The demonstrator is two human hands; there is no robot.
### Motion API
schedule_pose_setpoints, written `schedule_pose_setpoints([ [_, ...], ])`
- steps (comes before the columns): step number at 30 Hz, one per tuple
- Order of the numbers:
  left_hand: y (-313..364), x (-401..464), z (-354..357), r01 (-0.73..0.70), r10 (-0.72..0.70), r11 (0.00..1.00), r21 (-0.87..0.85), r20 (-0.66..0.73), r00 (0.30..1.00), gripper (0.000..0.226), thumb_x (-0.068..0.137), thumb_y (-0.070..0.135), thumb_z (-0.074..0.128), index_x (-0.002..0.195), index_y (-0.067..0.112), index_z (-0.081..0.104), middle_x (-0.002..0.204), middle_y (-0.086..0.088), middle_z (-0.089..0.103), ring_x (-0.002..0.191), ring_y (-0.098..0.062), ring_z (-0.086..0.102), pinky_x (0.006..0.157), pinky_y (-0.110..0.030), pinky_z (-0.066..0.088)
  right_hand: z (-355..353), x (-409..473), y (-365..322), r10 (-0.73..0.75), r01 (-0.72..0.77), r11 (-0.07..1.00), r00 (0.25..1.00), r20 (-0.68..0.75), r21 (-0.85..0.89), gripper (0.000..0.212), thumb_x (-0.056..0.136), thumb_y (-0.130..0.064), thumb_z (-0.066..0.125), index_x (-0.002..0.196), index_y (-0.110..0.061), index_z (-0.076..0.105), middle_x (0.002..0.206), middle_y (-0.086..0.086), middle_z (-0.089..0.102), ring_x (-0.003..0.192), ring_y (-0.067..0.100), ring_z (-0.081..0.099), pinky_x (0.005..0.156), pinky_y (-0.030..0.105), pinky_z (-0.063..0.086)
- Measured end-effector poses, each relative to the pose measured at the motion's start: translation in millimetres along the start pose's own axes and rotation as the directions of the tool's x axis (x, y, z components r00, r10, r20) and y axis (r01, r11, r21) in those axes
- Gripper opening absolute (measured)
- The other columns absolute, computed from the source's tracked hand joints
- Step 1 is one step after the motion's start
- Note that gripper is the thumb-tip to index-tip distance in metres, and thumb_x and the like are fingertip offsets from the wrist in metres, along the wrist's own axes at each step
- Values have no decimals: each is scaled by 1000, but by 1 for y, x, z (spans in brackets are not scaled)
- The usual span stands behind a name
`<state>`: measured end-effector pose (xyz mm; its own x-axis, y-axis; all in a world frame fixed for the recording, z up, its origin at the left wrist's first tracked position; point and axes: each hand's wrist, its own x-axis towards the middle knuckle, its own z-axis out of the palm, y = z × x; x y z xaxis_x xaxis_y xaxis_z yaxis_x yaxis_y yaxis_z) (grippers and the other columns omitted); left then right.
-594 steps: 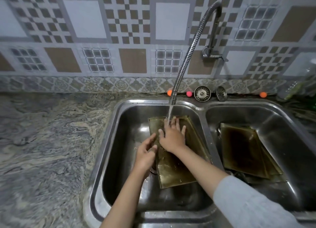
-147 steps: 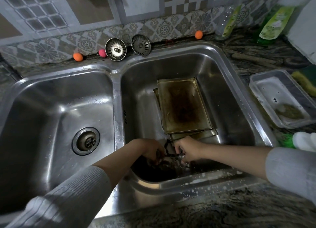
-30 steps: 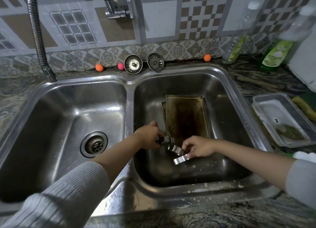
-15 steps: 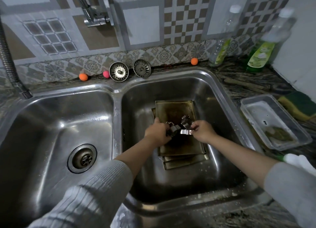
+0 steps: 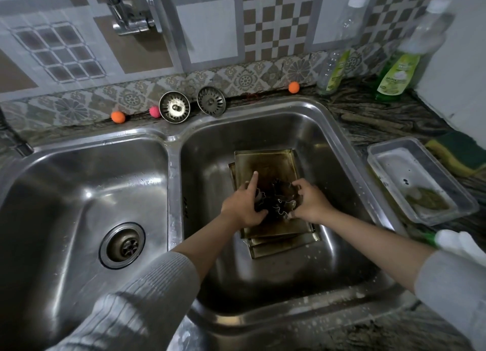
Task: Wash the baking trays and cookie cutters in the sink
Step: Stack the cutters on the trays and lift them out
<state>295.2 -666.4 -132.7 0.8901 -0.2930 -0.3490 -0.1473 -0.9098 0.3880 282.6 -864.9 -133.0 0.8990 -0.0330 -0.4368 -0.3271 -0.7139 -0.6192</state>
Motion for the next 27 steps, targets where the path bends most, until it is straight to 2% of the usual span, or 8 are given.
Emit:
schedule_pose_setpoints([
  [2, -5, -1, 2, 2, -4, 997, -74, -24, 1000, 95, 85, 43, 61, 152, 29, -4, 147, -9, 39, 118, -28, 55, 90, -40, 53, -1, 0, 2, 0, 1, 1000, 999, -38, 26, 80, 66, -8, 83, 134, -21, 42, 129, 10, 45, 114, 24, 52, 92, 29, 47],
  [6, -15, -2, 11, 54, -77, 967, -248, -86, 993, 79, 88, 36, 58, 152, 19, 15, 150, -9, 37, 135, -30, 39, 115, -52, 26, 3, 6, 10, 55, -44, 997, 983, -176, 63, 51, 81, -21, 71, 127, -20, 49, 126, 10, 47, 114, 26, 51, 93, 32, 46],
  [10, -13, -4, 17, 138, -266, 853, -504, -190, 945, 54, 94, 27, 54, 143, 13, 37, 137, -12, 48, 127, -29, 46, 104, -35, 40, 11, 13, 14, 155, -137, 982, 978, -141, 129, 48, 92, -34, 57, 135, -17, 43, 133, 10, 47, 120, 30, 49, 94, 36, 45],
  [14, -14, -1, 25, 281, -361, 756, -591, -19, 933, 48, 96, 19, 52, 141, 12, 37, 132, -14, 54, 122, -32, 51, 95, -31, 42, 19, 18, 18, 193, -173, 962, 978, -78, 211, 36, 97, -39, 44, 123, -15, 52, 120, 7, 58, 114, 30, 54, 93, 37, 44],
  [16, -17, 2, 32, 330, -372, 723, -607, 60, 926, 47, 94, 16, 51, 139, 15, 38, 128, -13, 57, 119, -31, 54, 95, -32, 45, 21, 21, 20, 218, -194, 951, 973, -79, 241, 40, 97, -41, 42, 124, -14, 53, 124, 11, 56, 114, 31, 53, 95, 37, 43],
  [20, -11, 3, 42, 374, -384, 651, -660, 138, 913, 58, 92, 11, 52, 144, 18, 27, 127, -14, 55, 117, -32, 54, 93, -33, 47, 21, 24, 16, 310, -285, 898, 950, -22, 336, 60, 97, -42, 46, 144, -9, 33, 147, 13, 34, 132, 32, 39, 103, 38, 35],
  [23, -8, 3, 51, 393, -385, 625, -675, 171, 907, 67, 91, 11, 54, 148, 13, 19, 134, -14, 49, 117, -29, 53, 98, -35, 47, 23, 26, 17, 344, -314, 860, 939, -1, 402, 63, 91, -45, 52, 143, -13, 35, 145, 13, 38, 128, 32, 43, 105, 42, 38],
  [27, -13, 2, 54, 419, -421, 589, -692, 180, 889, 60, 92, 17, 53, 147, 14, 27, 129, -13, 56, 109, -25, 58, 89, -31, 49, 24, 21, 17, 353, -336, 851, 935, 33, 404, 71, 92, -42, 55, 148, -13, 23, 151, 13, 28, 134, 33, 35, 107, 42, 33],
])
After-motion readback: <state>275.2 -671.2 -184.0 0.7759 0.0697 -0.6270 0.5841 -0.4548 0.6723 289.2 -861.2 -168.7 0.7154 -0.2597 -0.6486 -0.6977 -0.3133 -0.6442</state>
